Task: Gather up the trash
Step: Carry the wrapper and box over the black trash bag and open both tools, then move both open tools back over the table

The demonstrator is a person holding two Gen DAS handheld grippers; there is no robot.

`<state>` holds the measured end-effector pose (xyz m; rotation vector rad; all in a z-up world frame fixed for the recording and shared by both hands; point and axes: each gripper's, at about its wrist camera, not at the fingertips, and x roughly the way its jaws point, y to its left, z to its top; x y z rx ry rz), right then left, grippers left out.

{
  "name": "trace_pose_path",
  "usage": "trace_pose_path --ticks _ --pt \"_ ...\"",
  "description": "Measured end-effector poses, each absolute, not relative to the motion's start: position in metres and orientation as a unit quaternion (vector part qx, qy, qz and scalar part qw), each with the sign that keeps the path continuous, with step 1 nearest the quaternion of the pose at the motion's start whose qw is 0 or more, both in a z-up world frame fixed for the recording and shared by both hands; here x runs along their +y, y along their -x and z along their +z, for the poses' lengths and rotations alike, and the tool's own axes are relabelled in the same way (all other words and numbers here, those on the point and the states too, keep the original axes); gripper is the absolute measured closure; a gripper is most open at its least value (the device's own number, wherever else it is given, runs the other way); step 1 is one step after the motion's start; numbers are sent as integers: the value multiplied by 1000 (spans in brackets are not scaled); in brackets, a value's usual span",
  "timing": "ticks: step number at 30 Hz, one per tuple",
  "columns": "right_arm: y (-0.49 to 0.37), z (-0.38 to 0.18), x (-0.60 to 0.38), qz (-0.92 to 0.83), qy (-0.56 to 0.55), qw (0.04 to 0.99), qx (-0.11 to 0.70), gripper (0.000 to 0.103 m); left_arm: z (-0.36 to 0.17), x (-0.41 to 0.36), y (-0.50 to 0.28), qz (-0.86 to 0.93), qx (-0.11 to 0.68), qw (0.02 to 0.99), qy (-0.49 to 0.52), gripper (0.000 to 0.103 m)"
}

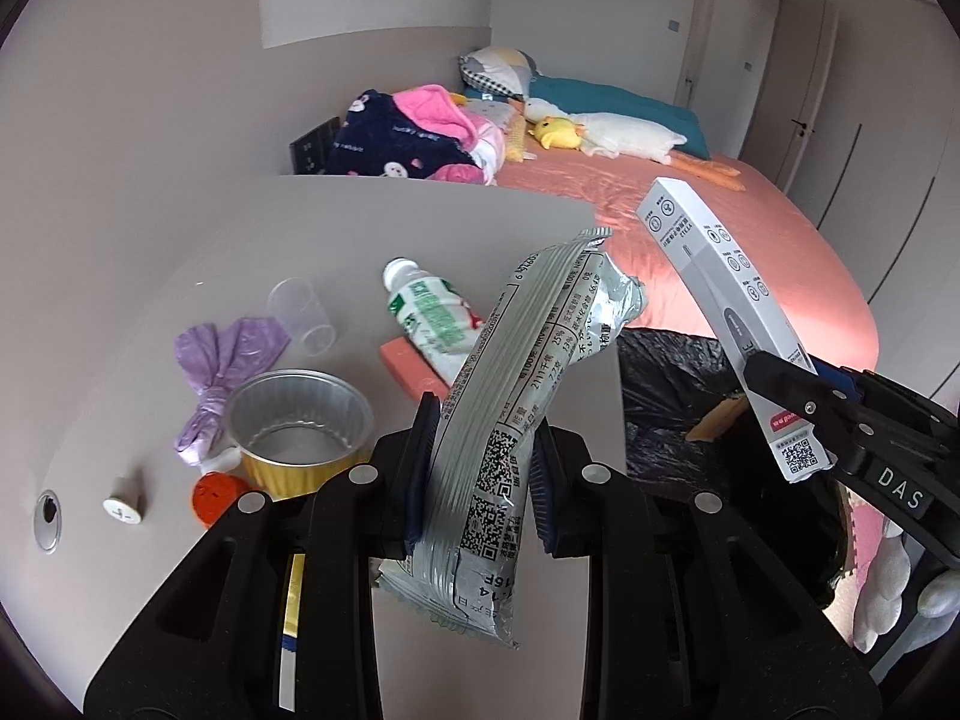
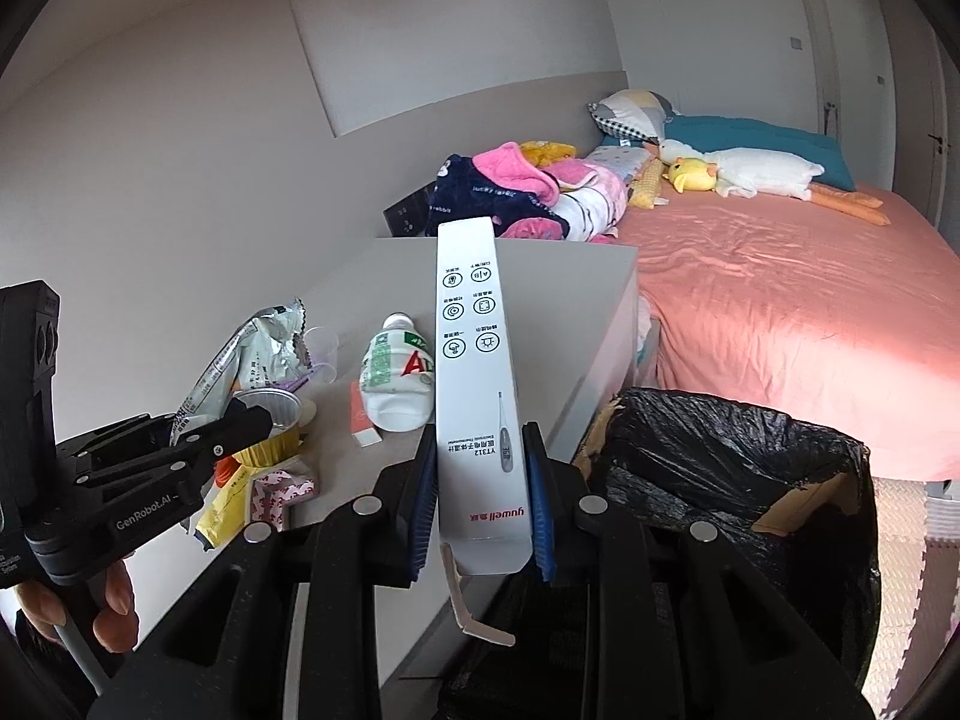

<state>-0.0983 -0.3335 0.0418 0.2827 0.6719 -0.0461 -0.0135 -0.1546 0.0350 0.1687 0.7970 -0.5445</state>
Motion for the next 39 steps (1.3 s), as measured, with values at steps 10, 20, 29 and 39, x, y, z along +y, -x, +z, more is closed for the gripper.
trace_pose_path --ticks 10,20,29,39 --pt "129 41 -379 -74 -157 931 321 75 23 -218 27 -326 392 853 -109 76" --pt "157 36 -423 -125 -189 921 318 71 9 -267 37 -396 421 809 -108 14" --pt "186 42 -462 -222 -226 910 269 20 -4 -281 38 -411 442 793 -88 6" --pt "167 38 -440 -196 -210 914 285 20 -5 -259 33 -382 437 808 -96 6"
